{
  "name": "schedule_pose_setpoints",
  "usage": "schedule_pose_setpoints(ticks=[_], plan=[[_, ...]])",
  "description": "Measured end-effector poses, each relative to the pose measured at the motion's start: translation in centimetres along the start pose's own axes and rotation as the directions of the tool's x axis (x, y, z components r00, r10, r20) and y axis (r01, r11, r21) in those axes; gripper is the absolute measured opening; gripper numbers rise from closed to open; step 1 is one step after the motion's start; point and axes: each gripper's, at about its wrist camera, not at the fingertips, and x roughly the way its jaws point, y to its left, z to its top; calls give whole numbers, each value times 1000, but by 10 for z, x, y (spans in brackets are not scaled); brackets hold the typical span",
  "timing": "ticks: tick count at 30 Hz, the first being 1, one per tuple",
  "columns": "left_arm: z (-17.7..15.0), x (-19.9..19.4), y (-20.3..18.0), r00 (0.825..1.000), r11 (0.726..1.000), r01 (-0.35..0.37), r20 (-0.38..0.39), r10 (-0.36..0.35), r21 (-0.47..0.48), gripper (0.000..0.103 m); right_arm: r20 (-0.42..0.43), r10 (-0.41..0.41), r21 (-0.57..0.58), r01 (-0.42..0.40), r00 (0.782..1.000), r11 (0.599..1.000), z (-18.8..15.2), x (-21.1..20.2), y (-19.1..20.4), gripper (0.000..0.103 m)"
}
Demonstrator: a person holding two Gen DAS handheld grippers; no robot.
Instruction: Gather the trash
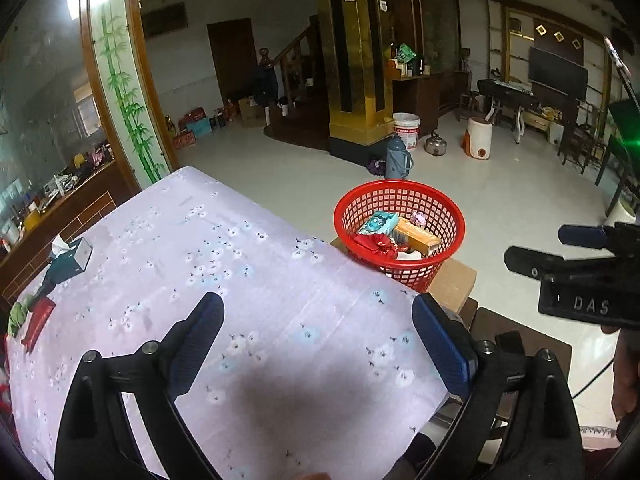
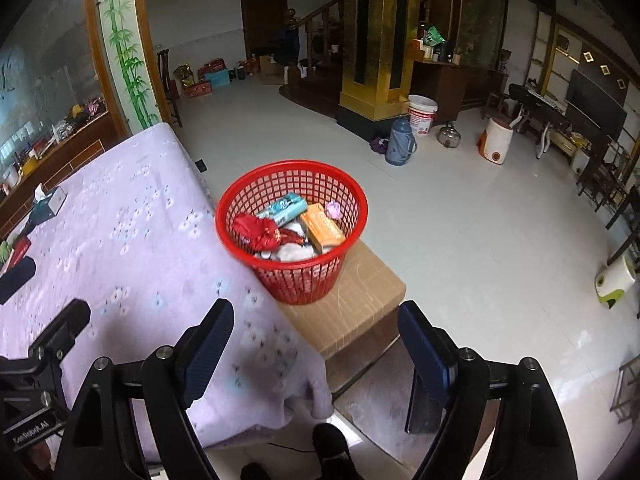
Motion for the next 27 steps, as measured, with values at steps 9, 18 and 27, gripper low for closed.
schedule_pose_setpoints(ticks=[9,18,27], plan=[[-14,-17,8,1000,1000,-2,12,2,13,97,19,-46,22,46,999,999,-19,-26,9,87],[-27,-30,-2,996,993,-86,34,83,81,97,24,-52,21,52,998,998,-24,-33,12,87],[-29,-31,4,995,995,-93,22,92,38,97,30,-43,-2,43,999,999,-24,-36,15,87]])
